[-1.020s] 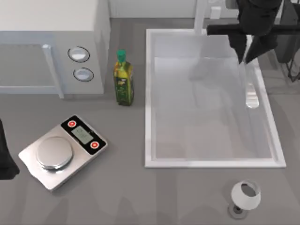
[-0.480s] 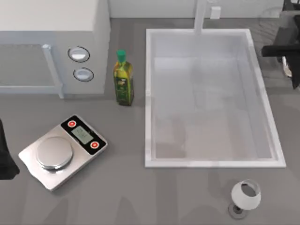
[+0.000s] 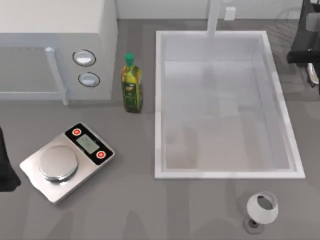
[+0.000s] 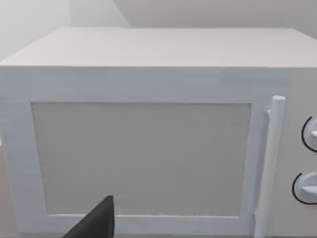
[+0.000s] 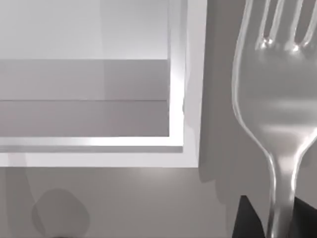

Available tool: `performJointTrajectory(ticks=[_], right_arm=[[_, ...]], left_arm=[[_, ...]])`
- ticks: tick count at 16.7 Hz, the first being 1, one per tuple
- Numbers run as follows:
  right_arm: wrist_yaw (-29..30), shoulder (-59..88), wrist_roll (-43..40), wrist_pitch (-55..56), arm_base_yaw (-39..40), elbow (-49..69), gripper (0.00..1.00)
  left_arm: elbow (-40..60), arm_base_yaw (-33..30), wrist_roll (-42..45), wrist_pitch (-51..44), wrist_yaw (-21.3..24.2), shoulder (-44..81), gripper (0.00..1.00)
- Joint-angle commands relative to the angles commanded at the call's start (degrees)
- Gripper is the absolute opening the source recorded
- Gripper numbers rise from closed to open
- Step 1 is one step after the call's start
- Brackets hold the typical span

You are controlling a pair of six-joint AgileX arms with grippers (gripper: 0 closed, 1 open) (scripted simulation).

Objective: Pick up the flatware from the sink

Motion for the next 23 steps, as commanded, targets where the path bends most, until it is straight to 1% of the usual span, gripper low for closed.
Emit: performJointTrajectory(ticks=[3,9,11,15,23], right_arm=[[0.0,0.4,0.0,4.0,0.0,-3.9,0.0],[0.0,2.4,0.1,21.2,-0.1,-18.1,0.0],[0.0,2.9,0.2,23.7,-0.1,-20.5,0.0],[0.0,3.0,0.2,24.0,-0.1,-20.8,0.0],[0.0,3.0,0.2,24.0,-0.1,-20.8,0.6]], left_arm=[[0.0,0.0,0.0,0.0,0.0,0.0,1.0],[0.0,0.0,0.0,0.0,0.0,0.0,1.0],[0.0,0.0,0.0,0.0,0.0,0.0,1.0],[0.0,0.0,0.0,0.0,0.0,0.0,1.0],[0.0,0.0,0.0,0.0,0.0,0.0,1.0]])
